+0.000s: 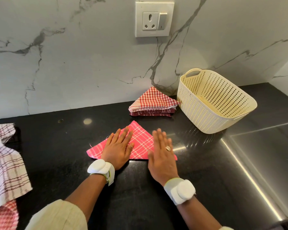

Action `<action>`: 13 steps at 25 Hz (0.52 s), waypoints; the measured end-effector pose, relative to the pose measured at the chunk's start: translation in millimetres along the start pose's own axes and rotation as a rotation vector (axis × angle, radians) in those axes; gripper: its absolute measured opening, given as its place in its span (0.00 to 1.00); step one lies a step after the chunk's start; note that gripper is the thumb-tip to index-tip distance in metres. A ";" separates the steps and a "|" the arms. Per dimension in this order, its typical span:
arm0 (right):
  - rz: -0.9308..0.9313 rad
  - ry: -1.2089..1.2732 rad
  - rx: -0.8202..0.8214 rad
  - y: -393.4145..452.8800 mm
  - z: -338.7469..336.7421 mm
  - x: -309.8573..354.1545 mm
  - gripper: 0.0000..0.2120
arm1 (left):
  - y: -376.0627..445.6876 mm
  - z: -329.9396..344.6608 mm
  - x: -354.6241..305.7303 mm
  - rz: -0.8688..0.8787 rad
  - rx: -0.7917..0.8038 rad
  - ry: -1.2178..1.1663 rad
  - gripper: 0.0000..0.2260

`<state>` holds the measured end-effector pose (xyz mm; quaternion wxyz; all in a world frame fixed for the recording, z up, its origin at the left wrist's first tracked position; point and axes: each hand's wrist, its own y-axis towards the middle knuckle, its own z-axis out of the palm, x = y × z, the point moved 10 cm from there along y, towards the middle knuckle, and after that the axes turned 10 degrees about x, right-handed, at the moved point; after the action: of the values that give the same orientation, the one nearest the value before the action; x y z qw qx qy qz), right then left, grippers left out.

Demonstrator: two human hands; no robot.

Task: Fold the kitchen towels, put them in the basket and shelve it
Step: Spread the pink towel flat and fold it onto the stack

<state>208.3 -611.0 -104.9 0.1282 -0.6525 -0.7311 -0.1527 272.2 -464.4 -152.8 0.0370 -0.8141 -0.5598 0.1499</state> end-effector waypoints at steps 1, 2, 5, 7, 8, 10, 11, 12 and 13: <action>-0.069 0.046 0.032 11.9 4.3 14.2 0.30 | 0.3 -1.4 -0.7 0.003 -0.014 -0.004 0.38; -0.112 0.059 0.084 23.8 13.2 23.6 0.29 | 0.3 -2.4 -0.9 0.005 -0.026 -0.006 0.39; -0.100 -0.083 0.192 41.7 44.1 24.4 0.26 | -0.1 -1.5 0.0 -0.010 -0.016 0.000 0.39; -0.067 -0.124 0.214 43.9 53.6 17.3 0.28 | -1.8 -1.3 2.4 -0.037 -0.024 0.008 0.35; -0.067 -0.137 0.228 45.4 55.5 15.3 0.28 | -3.7 -1.4 4.4 -0.058 -0.034 0.012 0.33; -0.085 -0.157 0.247 48.1 54.9 14.4 0.28 | -9.0 -0.4 10.1 -0.097 -0.040 0.021 0.32; -0.098 -0.159 0.262 50.0 54.3 13.3 0.28 | -12.4 0.5 13.6 -0.113 -0.039 0.029 0.32; -0.110 -0.152 0.286 52.5 53.9 12.1 0.28 | -16.5 2.1 18.0 -0.126 -0.035 0.038 0.33; -0.124 -0.146 0.310 55.4 53.7 10.4 0.28 | -21.3 2.7 22.9 -0.136 -0.036 0.040 0.33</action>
<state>262.8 -574.9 -147.2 0.1643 -0.5880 -0.7920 0.0021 259.8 -435.6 -155.2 0.0438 -0.7776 -0.6155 0.1208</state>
